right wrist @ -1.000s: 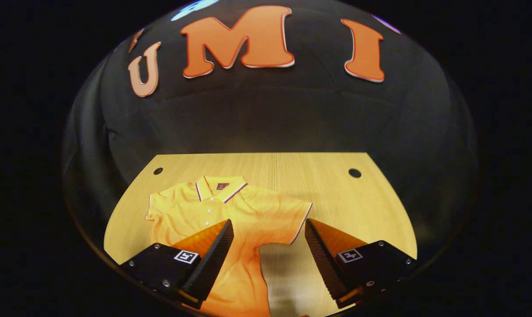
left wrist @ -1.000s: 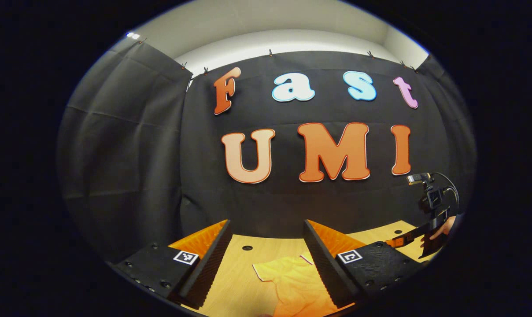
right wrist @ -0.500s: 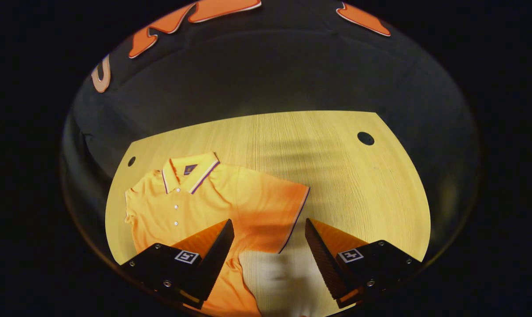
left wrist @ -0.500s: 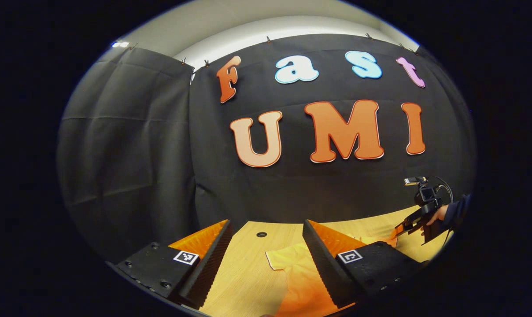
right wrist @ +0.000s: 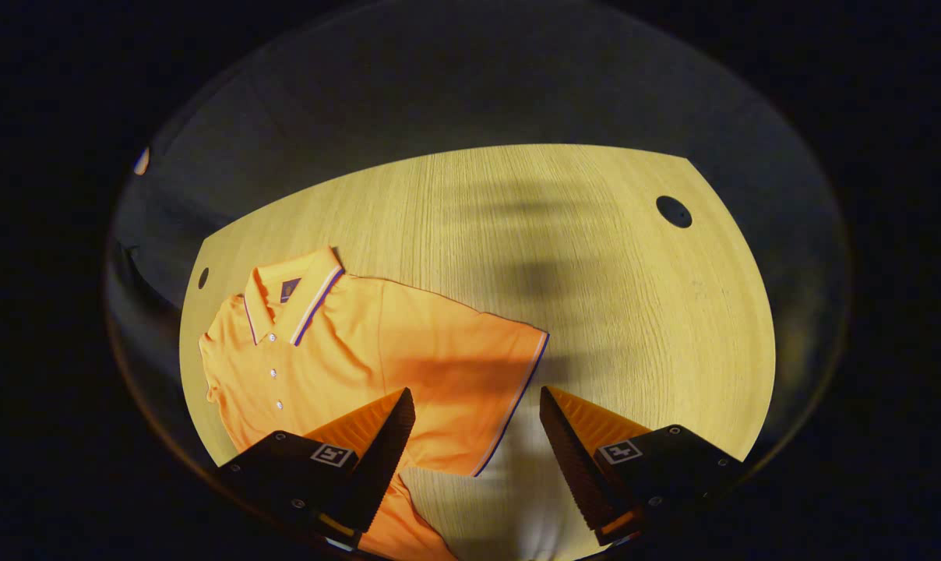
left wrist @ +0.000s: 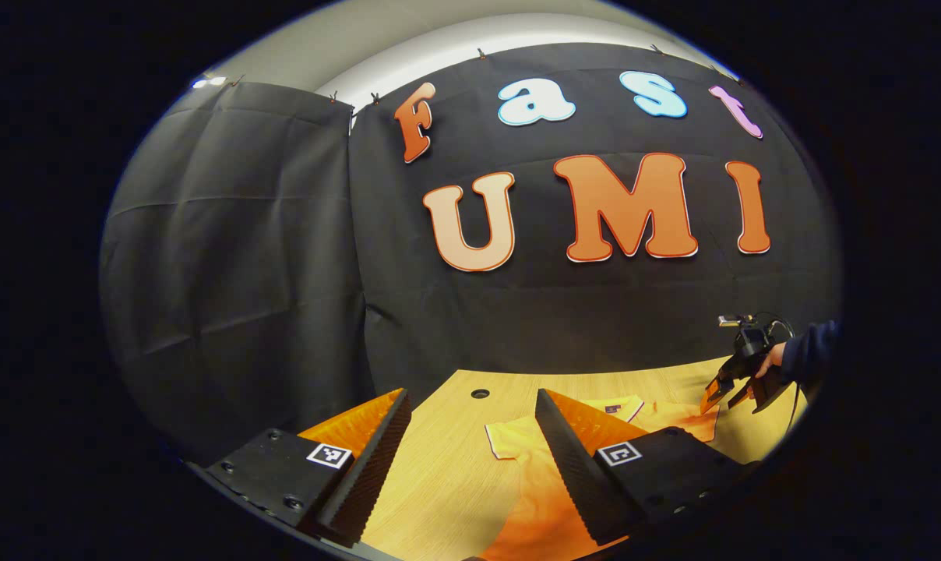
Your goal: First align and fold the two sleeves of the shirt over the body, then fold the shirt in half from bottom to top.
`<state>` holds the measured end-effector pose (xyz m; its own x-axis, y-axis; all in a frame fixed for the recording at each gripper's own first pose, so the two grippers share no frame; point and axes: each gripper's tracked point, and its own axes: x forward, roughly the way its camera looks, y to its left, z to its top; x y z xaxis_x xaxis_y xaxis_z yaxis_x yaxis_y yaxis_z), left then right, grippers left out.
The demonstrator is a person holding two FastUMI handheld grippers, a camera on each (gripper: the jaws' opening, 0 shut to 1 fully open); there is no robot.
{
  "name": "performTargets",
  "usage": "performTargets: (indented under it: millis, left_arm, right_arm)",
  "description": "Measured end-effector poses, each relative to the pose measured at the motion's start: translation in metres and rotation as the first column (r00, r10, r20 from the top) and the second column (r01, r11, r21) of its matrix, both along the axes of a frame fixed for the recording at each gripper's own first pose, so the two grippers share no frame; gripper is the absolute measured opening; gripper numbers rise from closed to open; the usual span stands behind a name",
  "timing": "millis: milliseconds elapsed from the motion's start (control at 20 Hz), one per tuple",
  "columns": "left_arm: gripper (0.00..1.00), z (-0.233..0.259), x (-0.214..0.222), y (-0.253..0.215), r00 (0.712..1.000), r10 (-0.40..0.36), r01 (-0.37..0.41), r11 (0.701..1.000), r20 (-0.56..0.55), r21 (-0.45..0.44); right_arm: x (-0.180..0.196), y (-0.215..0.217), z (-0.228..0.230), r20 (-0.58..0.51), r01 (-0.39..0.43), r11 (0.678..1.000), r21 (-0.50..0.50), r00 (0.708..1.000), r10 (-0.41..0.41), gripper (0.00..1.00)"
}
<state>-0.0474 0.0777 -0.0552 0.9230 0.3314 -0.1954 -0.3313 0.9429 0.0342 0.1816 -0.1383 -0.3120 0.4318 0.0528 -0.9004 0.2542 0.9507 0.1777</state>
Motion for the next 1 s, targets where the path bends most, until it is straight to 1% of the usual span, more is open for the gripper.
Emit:
performTargets:
  millis: [50,200,250,300,350,400,500,550,600,650,700,750,800,850,900,950,1000]
  left_arm:
    - [1.0,-0.001,0.002,0.0,1.0,0.0,0.0,1.0,-0.007,-0.001]
    - [0.99,-0.003,0.006,-0.005,1.0,-0.011,0.011,1.0,-0.018,0.001]
    - [0.99,-0.004,0.008,-0.007,1.0,-0.014,0.014,1.0,-0.023,0.002]
    - [0.99,-0.005,0.01,-0.01,0.999,-0.02,0.02,1.0,-0.027,0.002]
    - [0.99,-0.006,0.012,-0.013,0.999,-0.024,0.024,1.0,-0.033,0.001]
    - [0.99,-0.007,0.014,-0.013,0.999,-0.028,0.028,1.0,-0.036,-0.003]
    - [0.99,-0.011,0.017,-0.016,0.998,-0.032,0.031,0.999,-0.046,-0.015]
    - [0.99,-0.012,0.019,-0.017,0.998,-0.031,0.03,0.999,-0.047,-0.02]
    - [0.99,-0.012,0.021,-0.016,0.998,-0.03,0.029,0.999,-0.049,-0.021]
    - [0.99,-0.011,0.023,-0.015,0.998,-0.03,0.029,0.999,-0.05,-0.021]
    - [0.99,-0.012,0.025,-0.016,0.998,-0.032,0.031,0.999,-0.05,-0.021]
    - [0.99,-0.012,0.027,-0.017,0.998,-0.034,0.033,0.999,-0.05,-0.02]
    - [0.99,-0.013,0.027,-0.017,0.998,-0.038,0.037,0.999,-0.05,-0.02]
    - [0.99,-0.012,0.029,-0.017,0.998,-0.04,0.039,0.999,-0.049,-0.023]
    - [0.99,-0.013,0.028,-0.016,0.998,-0.039,0.037,0.999,-0.051,-0.024]
    - [0.99,-0.014,0.028,-0.013,0.998,-0.035,0.034,0.999,-0.055,-0.025]
    - [0.99,-0.015,0.027,-0.011,0.998,-0.03,0.029,0.999,-0.058,-0.024]
  right_arm:
    - [-0.001,-0.002,-0.007,-0.031,0.005,1.0,-0.003,1.0,-0.005,0.96]
    - [-0.004,0.0,-0.028,-0.089,-0.004,1.0,-0.012,0.996,0.003,0.95]
    - [-0.002,0.001,-0.031,-0.099,-0.003,1.0,-0.009,0.995,0.002,0.95]
    - [-0.001,0.005,-0.034,-0.111,-0.001,1.0,0.008,0.994,0.002,0.93]
    - [0.003,0.002,-0.025,-0.124,0.007,1.0,0.006,0.992,-0.006,0.9]
    - [0.006,0.003,-0.032,-0.124,0.006,1.0,0.013,0.992,-0.005,0.9]
    - [0.006,-0.001,-0.037,-0.159,-0.012,0.999,-0.03,0.987,0.007,0.87]
    - [0.005,-0.004,-0.038,-0.172,-0.025,0.998,-0.051,0.985,0.016,0.75]
    - [0.007,-0.001,-0.035,-0.163,-0.034,0.998,-0.056,0.986,0.025,0.68]
    - [0.009,0.001,-0.036,-0.16,-0.03,0.998,-0.055,0.987,0.021,0.49]
    - [0.011,0.003,-0.034,-0.154,-0.027,0.998,-0.05,0.988,0.019,0.47]
    - [0.011,0.005,-0.035,-0.145,-0.04,0.998,-0.048,0.989,0.032,0.29]
    - [0.014,0.006,-0.033,-0.127,-0.067,0.997,-0.037,0.99,0.062,0.22]
    - [0.013,0.009,-0.032,-0.115,-0.051,0.999,0.0,0.992,0.051,0.22]
    - [0.013,0.02,-0.027,-0.112,-0.048,0.997,0.053,0.992,0.053,0.07]
    - [0.014,0.025,-0.022,-0.099,-0.042,0.996,0.076,0.994,0.05,0.08]
    - [0.021,0.027,-0.018,-0.066,-0.05,0.996,0.077,0.996,0.055,0.08]
